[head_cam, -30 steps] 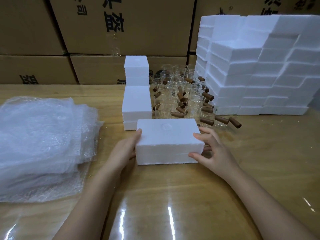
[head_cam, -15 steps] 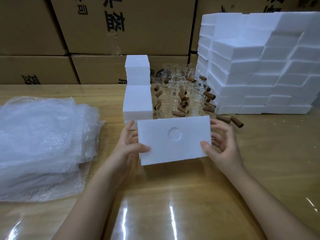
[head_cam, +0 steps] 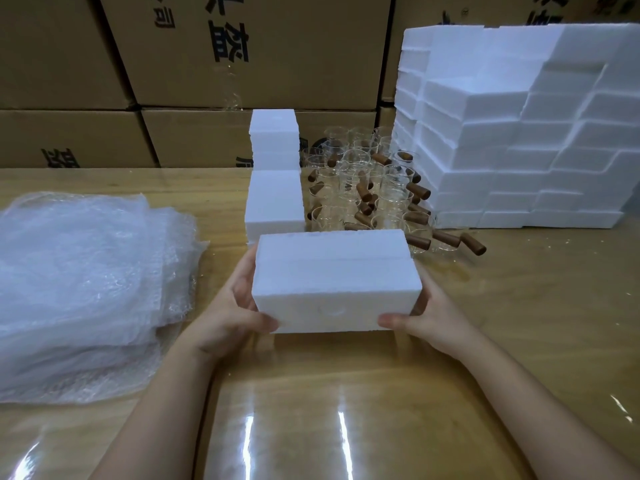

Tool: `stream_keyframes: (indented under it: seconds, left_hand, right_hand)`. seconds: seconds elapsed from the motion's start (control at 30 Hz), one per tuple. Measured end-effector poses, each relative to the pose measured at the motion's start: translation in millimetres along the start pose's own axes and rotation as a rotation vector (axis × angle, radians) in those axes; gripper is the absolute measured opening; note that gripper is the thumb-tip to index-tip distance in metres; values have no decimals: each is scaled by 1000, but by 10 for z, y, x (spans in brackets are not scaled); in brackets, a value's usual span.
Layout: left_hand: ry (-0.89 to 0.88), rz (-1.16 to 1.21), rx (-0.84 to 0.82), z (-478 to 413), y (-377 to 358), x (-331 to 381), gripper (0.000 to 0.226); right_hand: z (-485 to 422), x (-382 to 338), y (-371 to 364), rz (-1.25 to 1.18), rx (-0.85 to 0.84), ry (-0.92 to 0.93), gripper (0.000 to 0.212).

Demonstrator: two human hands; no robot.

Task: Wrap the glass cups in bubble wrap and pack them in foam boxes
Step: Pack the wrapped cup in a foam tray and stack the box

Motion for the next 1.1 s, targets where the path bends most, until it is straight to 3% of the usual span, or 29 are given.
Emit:
stream_keyframes:
  seconds: [0.2, 0.43, 0.6, 0.77, 0.87, 0.97, 1.1]
  left_hand:
    - [29, -8, -16, -5, -67, 0, 103]
    - [42, -38, 120, -19, -36, -3, 95]
    - [29, -86, 228, -43, 6, -44, 83]
    - [-41, -22, 328, -73, -30, -71, 79]
    - [-92, 82, 387, -117, -42, 2, 84]
    - [-131, 189, 549, -97, 2, 116, 84]
    - [-194, 301, 826, -38, 152, 233, 80]
  right_hand:
    - [-22, 10, 39, 1, 15, -2, 84]
    - [27, -82, 76, -30, 38, 11, 77]
    - [-11, -60, 83, -159, 136, -28, 101]
    - [-31, -8, 44, -279, 164, -30, 90]
    - [-42, 61, 10, -311, 177, -42, 68]
    - [-53, 131, -12, -273, 166, -77, 51]
    - [-52, 98, -75, -151, 83, -81, 64]
Point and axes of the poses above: each hand's wrist, its own z-axis away from the middle knuckle, its own y-axis out of the back of the hand, x = y × z, the point moved 5 cm from there along -z, towards the middle knuckle, and after that the axes turned 14 degrees about z, right-handed, at the moved point
